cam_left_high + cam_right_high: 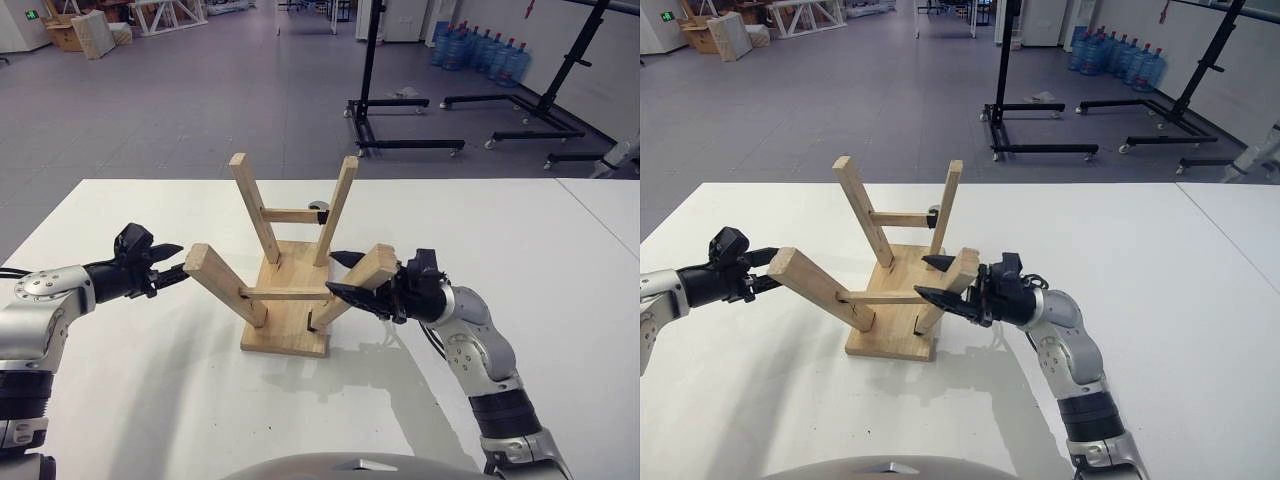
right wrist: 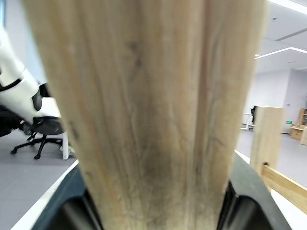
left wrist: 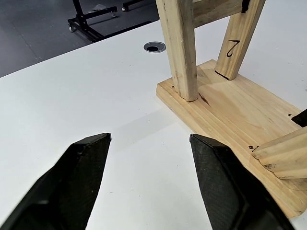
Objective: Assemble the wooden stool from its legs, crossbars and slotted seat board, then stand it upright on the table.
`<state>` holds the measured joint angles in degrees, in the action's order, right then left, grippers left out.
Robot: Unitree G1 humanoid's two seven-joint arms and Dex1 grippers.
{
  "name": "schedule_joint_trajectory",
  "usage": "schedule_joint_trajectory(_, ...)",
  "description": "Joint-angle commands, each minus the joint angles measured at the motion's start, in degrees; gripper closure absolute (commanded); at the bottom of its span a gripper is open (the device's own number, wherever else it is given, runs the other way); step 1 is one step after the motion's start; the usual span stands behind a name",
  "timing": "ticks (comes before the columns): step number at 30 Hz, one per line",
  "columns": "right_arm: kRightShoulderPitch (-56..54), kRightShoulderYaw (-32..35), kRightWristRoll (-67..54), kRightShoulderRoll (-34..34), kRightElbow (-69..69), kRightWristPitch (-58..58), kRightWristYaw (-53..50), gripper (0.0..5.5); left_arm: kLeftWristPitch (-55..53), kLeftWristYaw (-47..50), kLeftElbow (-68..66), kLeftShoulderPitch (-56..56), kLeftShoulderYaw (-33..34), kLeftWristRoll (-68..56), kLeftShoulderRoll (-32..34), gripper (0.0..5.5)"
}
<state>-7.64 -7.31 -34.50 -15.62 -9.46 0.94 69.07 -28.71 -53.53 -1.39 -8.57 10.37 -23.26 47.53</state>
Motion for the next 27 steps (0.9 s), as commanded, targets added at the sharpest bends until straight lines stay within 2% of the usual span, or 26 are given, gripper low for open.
schedule_joint_trajectory(1, 1.56, -1.92, 2.3, -1.1, -0.17, -0.64, 0.2, 3.45, -0.65, 0.43, 0.99, 0.53, -0.56, 0.34, -0.45, 2.49)
schedule_joint_trajectory(21, 0.35, -4.35, 1.54, -0.2, -0.46, 1.44, -4.76, 3.45, -2.15, 2.29, 4.25, 0.46, -0.07, -0.32, -2.07, 2.49)
schedule_joint_trajectory(24, -0.14, -5.43, 2.41, 0.57, -0.82, 1.88, -6.24, 3.45, -3.87, 6.24, 4.95, -2.33, 2.79, -2.03, -3.3, 2.49)
schedule_joint_trajectory(27, -0.87, -6.61, 4.57, 2.01, 0.04, 1.15, -8.89, 3.45, -10.07, 16.94, 6.28, -12.26, 10.3, -7.42, -6.4, 2.49)
